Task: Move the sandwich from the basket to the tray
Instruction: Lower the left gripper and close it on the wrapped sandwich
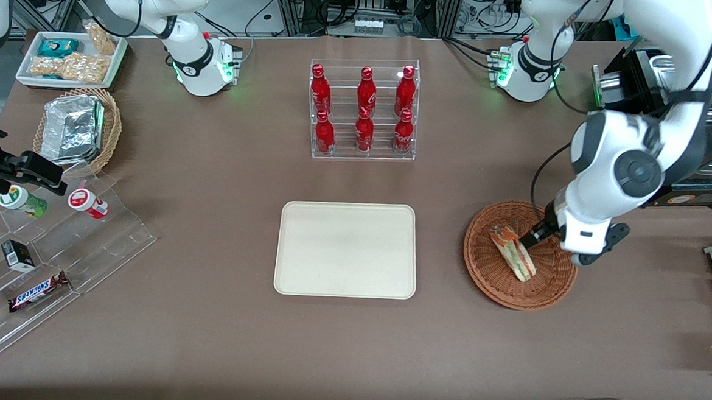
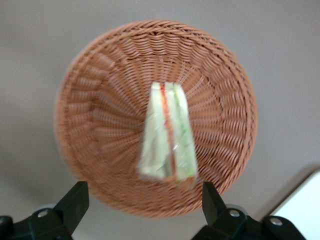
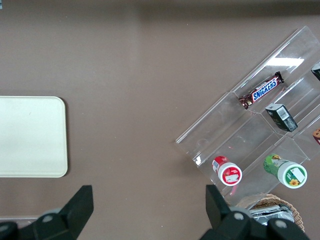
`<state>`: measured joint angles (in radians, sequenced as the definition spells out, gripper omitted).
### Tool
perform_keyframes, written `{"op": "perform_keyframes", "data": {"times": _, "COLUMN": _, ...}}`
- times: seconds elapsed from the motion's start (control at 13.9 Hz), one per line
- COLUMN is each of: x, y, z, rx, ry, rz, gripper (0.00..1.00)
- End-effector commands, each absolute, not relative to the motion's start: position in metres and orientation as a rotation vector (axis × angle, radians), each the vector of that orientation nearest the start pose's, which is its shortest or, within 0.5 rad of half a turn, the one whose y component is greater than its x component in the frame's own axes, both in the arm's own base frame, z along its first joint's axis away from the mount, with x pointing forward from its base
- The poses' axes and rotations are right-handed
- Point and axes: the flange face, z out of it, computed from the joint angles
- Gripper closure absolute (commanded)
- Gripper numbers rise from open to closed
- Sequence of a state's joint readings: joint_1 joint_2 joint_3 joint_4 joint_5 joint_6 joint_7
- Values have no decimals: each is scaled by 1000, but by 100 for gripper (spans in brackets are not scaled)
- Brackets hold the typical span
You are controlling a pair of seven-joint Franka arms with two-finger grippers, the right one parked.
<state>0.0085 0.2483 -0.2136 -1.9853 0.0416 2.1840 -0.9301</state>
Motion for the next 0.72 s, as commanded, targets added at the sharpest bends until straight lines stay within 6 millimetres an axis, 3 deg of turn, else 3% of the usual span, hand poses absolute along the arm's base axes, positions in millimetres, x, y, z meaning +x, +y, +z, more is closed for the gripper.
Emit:
{"op": "perform_keyframes", "data": {"times": 0.0, "x": 596, "y": -123, "z": 315, "rx": -2932, "ry": -1173, "rz": 35, "gripper": 0}}
{"op": "perform_keyframes", "data": {"times": 0.29, "x": 602, "y": -124, "z": 299, "rx": -2954, "ry": -1181, "rz": 0, "gripper": 0}}
{"op": "perform_keyframes", "data": {"times": 0.65, "x": 598, "y": -124, "z": 252, "rx": -2938, "ry": -1169, "rz": 80, "gripper": 0}}
